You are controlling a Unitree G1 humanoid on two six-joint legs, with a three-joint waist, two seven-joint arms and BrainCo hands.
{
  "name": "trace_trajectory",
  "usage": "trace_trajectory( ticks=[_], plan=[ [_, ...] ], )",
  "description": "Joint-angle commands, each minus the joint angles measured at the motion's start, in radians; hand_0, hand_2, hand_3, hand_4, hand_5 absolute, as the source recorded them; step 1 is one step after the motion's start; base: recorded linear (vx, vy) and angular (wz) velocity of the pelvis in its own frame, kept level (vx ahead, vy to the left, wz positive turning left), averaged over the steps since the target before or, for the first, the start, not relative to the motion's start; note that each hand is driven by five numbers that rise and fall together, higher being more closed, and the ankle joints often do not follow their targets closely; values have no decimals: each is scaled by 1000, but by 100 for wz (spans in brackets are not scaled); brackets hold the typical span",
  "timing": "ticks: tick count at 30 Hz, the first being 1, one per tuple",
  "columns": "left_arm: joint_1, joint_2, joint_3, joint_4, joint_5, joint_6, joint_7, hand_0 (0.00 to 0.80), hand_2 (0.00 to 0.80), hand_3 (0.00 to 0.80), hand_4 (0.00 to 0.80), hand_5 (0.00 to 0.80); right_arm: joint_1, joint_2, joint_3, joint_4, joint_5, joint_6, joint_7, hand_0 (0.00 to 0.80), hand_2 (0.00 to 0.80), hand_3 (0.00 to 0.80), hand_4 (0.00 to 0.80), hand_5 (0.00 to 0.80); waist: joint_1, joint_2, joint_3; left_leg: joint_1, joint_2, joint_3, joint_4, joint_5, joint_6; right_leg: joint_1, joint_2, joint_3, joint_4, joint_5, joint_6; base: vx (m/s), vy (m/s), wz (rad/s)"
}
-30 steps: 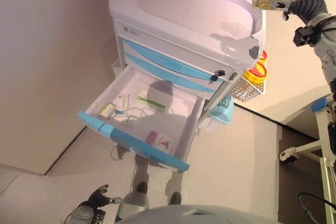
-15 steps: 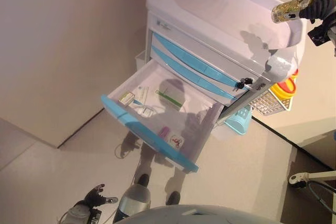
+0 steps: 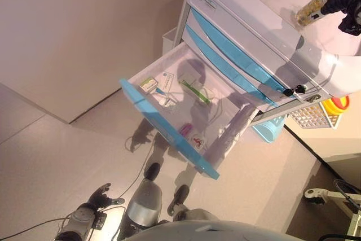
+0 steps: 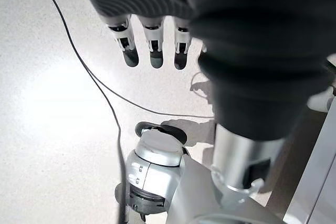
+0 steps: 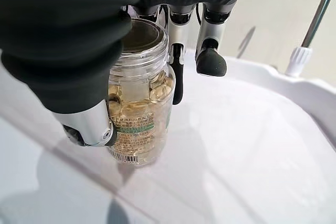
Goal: Open the drawer and pick up the medicine
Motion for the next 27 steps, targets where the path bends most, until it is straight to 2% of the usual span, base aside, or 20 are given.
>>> trace_trajectory(
  ticks=[1, 9, 10, 11, 18, 24, 27],
  plan=[
    [49, 60, -10, -37, -29, -41, 9, 0, 0, 0, 0, 0, -117, -66, 79, 31, -35, 23, 27, 800, 800, 800, 800, 800, 3, -11, -20, 12, 10, -5, -2, -134, 24, -37, -53, 10, 123, -32, 77, 0, 0, 0],
    [45, 69, -21, -66, -43, -48, 5, 0, 0, 0, 0, 0, -120, -51, 85, 71, -61, 15, 76, 794, 794, 794, 794, 794, 6, -9, -4, 4, 8, -9, -6, -130, 24, -48, -49, 17, 118, -24, 78, -2, 0, 0],
    [45, 70, -20, -67, -42, -47, 4, 0, 0, 0, 0, 0, -120, -50, 85, 72, -60, 13, 75, 527, 527, 527, 527, 527, 7, -8, -3, 3, 8, -9, -6, -130, 24, -49, -49, 18, 118, -24, 78, -32, -5, -4],
    [47, 69, -22, -74, -43, -45, 5, 0, 0, 0, 0, 0, -118, -50, 84, 75, -47, 6, 63, 0, 0, 0, 0, 0, 7, -8, -1, 2, 8, -9, -5, -131, 24, -51, -48, 19, 117, -23, 78, -32, -6, -4],
    [49, 61, -29, -67, -41, -47, 7, 0, 0, 0, 0, 0, -119, -47, 50, 79, 11, -14, -92, 0, 0, 0, 0, 0, 5, -1, -8, 10, 7, -7, -10, -131, 22, -43, -46, 18, 107, -20, 77, -5, -1, -1],
    [53, 50, -37, -50, -31, -51, 4, 0, 0, 0, 0, 0, -141, -68, 13, 74, 20, -59, -349, 0, 0, 0, 0, 0, 2, 5, -24, 19, 6, -7, -11, -134, 21, -33, -47, 12, 103, -22, 80, 0, 0, 0],
    [60, 48, -34, -49, -24, -51, -2, 0, 0, 0, 0, 0, -144, -86, 5, 51, 44, -73, -409, 0, 0, 0, 0, 0, -1, 7, -35, 26, 6, -7, -11, -137, 20, -29, -49, 11, 102, -22, 82, 0, 0, 0]
  ],
)
